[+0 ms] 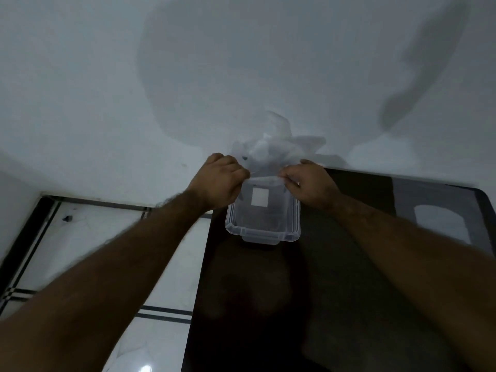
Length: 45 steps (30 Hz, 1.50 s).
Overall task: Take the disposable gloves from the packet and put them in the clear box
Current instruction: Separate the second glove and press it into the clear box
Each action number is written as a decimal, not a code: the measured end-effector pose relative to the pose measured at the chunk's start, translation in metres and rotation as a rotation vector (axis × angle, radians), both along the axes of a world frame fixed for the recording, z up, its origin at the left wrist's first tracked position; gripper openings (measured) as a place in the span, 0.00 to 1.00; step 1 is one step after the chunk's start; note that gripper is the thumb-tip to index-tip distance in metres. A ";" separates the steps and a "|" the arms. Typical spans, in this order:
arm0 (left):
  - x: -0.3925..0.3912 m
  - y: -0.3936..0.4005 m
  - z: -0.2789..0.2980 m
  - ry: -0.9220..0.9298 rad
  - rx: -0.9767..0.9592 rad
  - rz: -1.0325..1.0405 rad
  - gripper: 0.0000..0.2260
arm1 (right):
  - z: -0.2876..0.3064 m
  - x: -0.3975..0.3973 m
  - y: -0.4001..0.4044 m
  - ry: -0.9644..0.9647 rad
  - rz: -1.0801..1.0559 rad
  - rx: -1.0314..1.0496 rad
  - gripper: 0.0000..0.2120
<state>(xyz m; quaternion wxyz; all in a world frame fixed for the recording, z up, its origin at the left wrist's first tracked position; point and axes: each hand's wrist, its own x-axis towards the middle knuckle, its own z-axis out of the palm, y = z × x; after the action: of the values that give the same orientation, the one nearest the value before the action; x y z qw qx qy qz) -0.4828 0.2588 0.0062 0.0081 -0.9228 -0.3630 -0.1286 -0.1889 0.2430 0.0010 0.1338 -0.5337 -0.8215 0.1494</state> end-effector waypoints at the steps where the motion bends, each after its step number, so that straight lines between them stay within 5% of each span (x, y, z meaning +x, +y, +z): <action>1: 0.003 0.000 -0.005 0.021 -0.009 0.009 0.14 | -0.002 -0.001 0.003 -0.051 0.024 -0.016 0.10; 16: 0.041 -0.010 -0.030 0.650 -0.160 -0.034 0.07 | -0.044 -0.016 0.003 -0.731 0.269 -0.045 0.08; 28: 0.049 -0.014 -0.036 0.718 -0.242 -0.032 0.08 | -0.023 -0.051 -0.015 -1.041 0.346 -0.378 0.25; 37: 0.048 -0.005 -0.042 0.741 -0.360 -0.062 0.32 | -0.023 -0.053 -0.015 -1.004 0.360 -0.441 0.24; 45: 0.043 -0.001 -0.049 0.745 -0.327 -0.126 0.26 | -0.023 -0.056 -0.015 -1.000 0.328 -0.440 0.16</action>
<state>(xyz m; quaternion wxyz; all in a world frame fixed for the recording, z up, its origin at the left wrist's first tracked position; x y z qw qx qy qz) -0.4398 0.2574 -0.0429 -0.0155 -0.9157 -0.2939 0.2737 -0.2450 0.2283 -0.0221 -0.4106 -0.4202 -0.8066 0.0649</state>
